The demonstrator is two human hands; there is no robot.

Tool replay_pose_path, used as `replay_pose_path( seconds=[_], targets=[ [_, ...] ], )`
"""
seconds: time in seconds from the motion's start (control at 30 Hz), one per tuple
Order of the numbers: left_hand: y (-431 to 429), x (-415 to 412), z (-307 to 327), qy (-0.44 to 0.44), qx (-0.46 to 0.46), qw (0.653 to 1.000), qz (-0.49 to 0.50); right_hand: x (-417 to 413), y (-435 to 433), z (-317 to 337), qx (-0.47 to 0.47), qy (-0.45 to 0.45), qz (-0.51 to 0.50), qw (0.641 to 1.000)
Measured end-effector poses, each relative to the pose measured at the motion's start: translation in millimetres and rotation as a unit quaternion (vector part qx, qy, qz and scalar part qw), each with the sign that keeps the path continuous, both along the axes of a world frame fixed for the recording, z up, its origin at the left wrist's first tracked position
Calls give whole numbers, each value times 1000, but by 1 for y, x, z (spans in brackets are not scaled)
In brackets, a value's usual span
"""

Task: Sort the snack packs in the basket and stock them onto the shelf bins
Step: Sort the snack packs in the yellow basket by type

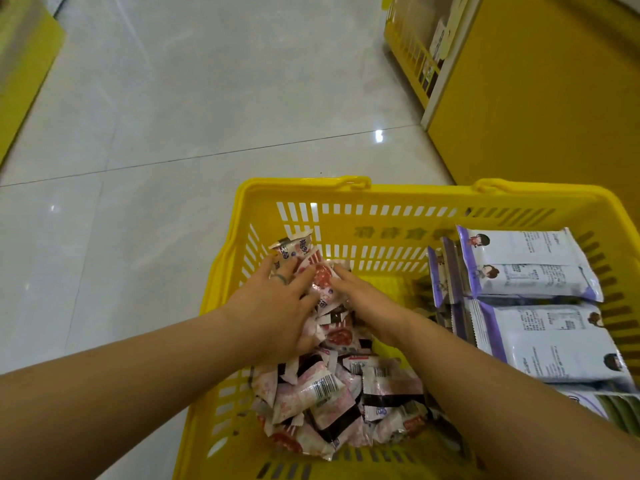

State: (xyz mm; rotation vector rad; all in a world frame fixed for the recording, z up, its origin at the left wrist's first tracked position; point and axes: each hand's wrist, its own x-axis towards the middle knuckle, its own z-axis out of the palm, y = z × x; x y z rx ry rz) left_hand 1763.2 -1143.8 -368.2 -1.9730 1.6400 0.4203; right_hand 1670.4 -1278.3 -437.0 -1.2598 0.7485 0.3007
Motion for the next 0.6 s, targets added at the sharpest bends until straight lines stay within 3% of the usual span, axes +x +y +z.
replay_pose_path(
  seconds=[0.07, 0.17, 0.27, 0.4, 0.5, 0.6],
  targets=[
    [-1, 2, -2, 1, 40, 999, 15, -3, -2, -2, 25, -5, -124, 992],
    [-4, 2, -4, 1, 63, 998, 21, 2, 6, -13, -58, 46, -241, 968],
    [-7, 3, -6, -4, 72, 997, 29, 2, 18, -12, -49, 39, -198, 978],
    [-9, 2, -6, -17, 67, 997, 24, -4, -1, 3, 44, 28, -185, 981],
    [-8, 1, -4, -25, 44, 999, 7, -7, -19, 8, -26, 44, -126, 991],
    [-7, -1, 0, -5, -37, 999, -9, -11, -27, 13, -91, 72, -16, 993]
  ],
)
